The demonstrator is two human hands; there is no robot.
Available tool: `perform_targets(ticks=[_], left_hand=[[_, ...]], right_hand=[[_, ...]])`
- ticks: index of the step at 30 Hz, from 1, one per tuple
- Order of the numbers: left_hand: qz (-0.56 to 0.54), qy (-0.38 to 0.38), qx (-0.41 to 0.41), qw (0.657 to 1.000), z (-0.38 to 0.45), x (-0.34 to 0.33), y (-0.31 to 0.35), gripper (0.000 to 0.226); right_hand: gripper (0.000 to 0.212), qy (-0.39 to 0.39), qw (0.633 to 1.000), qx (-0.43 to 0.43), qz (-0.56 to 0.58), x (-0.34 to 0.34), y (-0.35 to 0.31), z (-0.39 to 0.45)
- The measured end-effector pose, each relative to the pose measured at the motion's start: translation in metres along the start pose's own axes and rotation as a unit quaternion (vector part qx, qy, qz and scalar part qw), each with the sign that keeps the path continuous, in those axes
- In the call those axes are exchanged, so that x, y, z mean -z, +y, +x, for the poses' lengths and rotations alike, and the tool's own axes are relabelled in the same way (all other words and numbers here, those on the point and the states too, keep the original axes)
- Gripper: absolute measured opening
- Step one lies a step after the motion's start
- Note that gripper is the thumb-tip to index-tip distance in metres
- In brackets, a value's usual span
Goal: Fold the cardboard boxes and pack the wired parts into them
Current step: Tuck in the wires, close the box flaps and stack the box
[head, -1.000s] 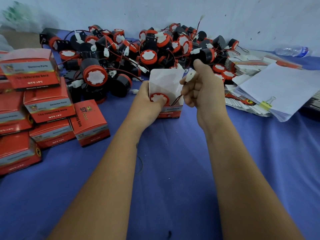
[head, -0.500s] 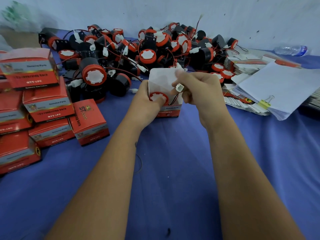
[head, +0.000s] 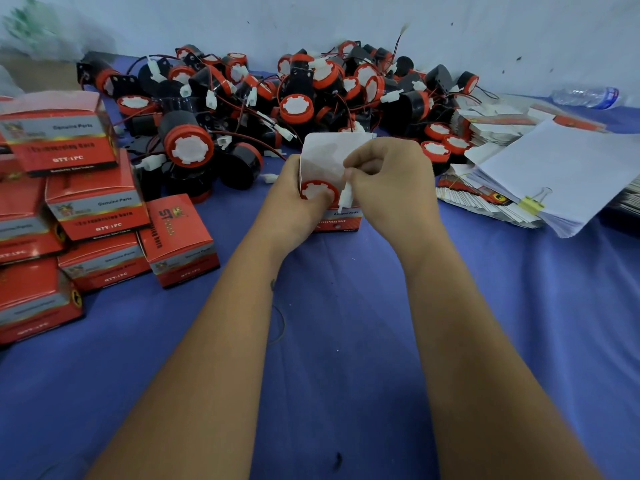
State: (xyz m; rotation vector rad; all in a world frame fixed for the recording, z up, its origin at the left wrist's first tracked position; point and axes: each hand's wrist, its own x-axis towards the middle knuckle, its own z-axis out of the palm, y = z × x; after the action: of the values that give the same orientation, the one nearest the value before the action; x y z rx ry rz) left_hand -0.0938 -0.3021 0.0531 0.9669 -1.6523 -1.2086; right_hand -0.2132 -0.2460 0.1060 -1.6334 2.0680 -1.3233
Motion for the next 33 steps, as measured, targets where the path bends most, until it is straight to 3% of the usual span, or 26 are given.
perform_targets(ticks=[4, 10, 19, 26, 33], left_hand=[[-0.005, -0.006, -0.010, 1.000, 0.000, 0.000, 0.000, 0.035], [-0.001, -0.012, -0.015, 1.000, 0.001, 0.001, -0.004, 0.035], [-0.012, 0.017, 0.004, 1.000, 0.005, -0.002, -0.006, 0.032], [-0.020, 0.053, 0.011, 0.998, 0.005, -0.005, -0.007, 0.031], [-0.017, 0.081, 0.017, 0.996, 0.005, -0.008, -0.006, 0.032]], right_hand=[[0.012, 0.096, 0.995, 0.024, 0.025, -0.012, 0.003, -0.004], [0.014, 0.168, 0.955, 0.173, -0.170, -0.029, 0.015, -0.006], [0.018, 0.035, 0.960, 0.159, -0.228, -0.018, 0.029, 0.003], [0.022, 0.070, 0.945, 0.212, -0.240, -0.018, 0.030, -0.001], [0.033, 0.095, 0.983, 0.142, -0.066, -0.019, 0.029, -0.006]])
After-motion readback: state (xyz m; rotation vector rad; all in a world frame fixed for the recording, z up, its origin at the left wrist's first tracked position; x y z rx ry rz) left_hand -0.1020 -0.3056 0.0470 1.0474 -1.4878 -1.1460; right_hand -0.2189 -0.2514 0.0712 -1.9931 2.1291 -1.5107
